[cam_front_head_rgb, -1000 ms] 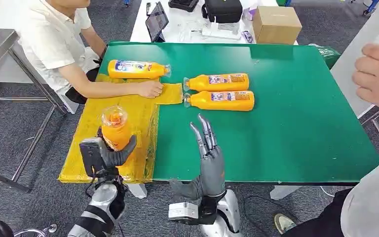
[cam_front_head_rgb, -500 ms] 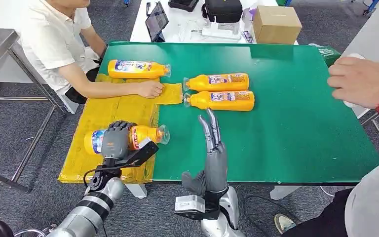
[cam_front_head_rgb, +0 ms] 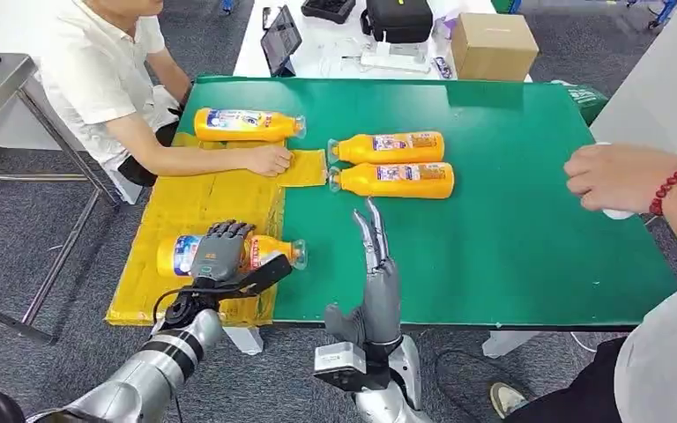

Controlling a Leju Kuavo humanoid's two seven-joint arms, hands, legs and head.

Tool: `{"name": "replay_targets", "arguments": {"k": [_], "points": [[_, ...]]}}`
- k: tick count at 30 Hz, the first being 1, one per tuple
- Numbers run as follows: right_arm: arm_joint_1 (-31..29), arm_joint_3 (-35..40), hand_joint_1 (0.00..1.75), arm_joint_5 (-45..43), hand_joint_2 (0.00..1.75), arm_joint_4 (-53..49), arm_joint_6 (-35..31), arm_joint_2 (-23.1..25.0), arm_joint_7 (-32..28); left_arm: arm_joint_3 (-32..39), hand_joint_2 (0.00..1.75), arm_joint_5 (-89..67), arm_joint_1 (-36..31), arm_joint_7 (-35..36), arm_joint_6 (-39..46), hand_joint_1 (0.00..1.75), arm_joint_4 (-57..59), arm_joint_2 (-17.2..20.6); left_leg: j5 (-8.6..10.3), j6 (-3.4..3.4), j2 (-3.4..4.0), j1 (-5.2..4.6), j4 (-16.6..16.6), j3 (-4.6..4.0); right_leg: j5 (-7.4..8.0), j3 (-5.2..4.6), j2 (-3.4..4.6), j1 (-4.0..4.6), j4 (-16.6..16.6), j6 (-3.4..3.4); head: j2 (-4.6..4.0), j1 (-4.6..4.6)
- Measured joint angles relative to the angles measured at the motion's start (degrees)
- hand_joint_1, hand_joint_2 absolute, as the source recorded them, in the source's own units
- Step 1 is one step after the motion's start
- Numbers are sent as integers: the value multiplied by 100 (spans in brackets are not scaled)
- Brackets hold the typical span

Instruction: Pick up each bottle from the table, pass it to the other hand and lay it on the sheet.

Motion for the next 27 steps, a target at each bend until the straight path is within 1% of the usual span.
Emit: {"name": "replay_targets", "arguments": {"k": [5,11,14,19,22,27], "points": [[-61,-9,0,-125,0,147,0,-41,0,-7,175,-57,-157,250,-452,0,260,7,0,0,-6,0,-2,20,-1,24,-11,0,0,-1,0,4],[-83,-11,0,-199,0,313,0,-57,0,-9,175,4,-245,186,-733,0,365,9,1,0,-7,0,-2,43,-1,47,-11,0,0,0,0,4],[-87,-11,0,-173,0,367,0,-79,0,-2,175,239,-256,-140,-973,0,367,9,1,0,-13,0,-2,49,-2,53,-15,0,0,-1,0,2],[-87,-13,0,-129,0,429,0,-120,0,53,175,586,-186,-769,-1259,0,299,-22,2,2,-64,-1,-2,64,-11,77,-62,-1,-3,-1,0,0],[-82,-15,0,-55,0,439,0,-142,0,52,175,829,33,-1233,-1207,0,57,-105,4,3,-60,-5,-2,60,-7,74,-60,-3,-4,-1,0,4],[-35,-55,0,35,0,439,0,-157,0,24,175,1062,537,-1484,-1011,0,-728,-258,8,4,-58,-7,-1,52,-4,63,-59,-4,-4,1,0,2]]}}
